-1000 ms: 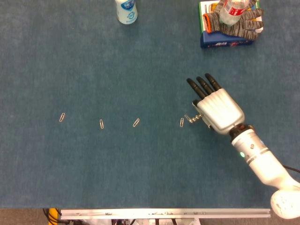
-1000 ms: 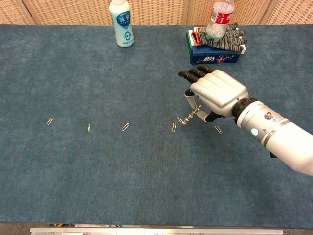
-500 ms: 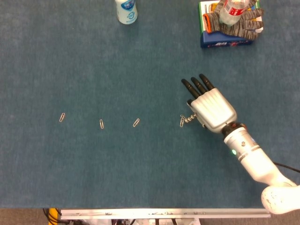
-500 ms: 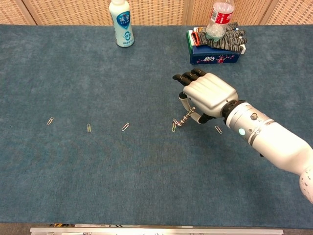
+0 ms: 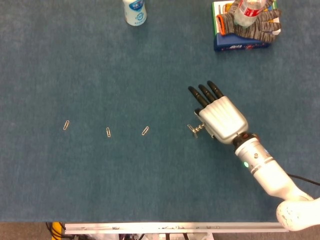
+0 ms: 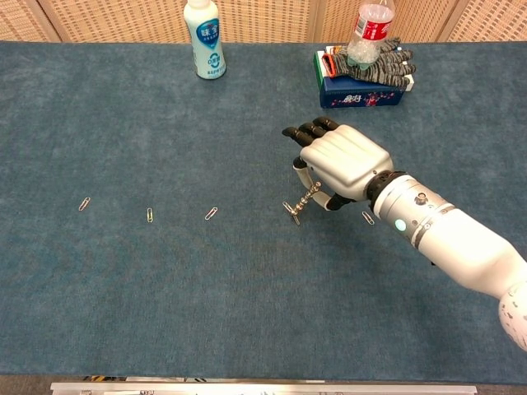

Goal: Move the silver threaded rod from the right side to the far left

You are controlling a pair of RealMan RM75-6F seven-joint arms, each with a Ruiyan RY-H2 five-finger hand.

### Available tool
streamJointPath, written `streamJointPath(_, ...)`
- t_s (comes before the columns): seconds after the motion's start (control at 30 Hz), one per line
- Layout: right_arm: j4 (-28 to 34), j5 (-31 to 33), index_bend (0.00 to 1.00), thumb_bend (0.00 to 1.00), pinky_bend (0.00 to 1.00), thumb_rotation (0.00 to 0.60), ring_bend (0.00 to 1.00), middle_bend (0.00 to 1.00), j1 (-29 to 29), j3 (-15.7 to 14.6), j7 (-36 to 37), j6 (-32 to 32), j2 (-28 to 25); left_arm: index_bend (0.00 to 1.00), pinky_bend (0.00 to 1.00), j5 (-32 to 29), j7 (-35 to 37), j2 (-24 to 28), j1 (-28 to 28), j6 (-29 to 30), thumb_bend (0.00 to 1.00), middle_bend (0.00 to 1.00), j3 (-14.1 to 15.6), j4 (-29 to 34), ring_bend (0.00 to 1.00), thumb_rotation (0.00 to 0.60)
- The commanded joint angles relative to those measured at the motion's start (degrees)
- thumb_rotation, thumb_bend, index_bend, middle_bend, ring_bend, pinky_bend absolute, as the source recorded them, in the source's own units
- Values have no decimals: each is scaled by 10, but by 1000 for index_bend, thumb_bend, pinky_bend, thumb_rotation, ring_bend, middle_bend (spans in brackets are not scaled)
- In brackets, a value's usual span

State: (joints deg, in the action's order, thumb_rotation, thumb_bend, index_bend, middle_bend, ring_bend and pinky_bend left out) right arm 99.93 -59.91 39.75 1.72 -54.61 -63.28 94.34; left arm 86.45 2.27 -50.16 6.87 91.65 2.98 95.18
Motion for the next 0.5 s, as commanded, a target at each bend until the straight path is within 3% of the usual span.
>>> streamJointPath(0.03,5,-4,614,369,0,600,0,44,1,-1,0,-2,0,496,328,0,0,0,0,0,449,429,0,0,279,600)
streamJointPath(0.5,-1,-1,614,369,1,600,0,48,22,28,4,-7,23,496,329,1,-2,-2,2,-2,449,429,0,-2,279,600)
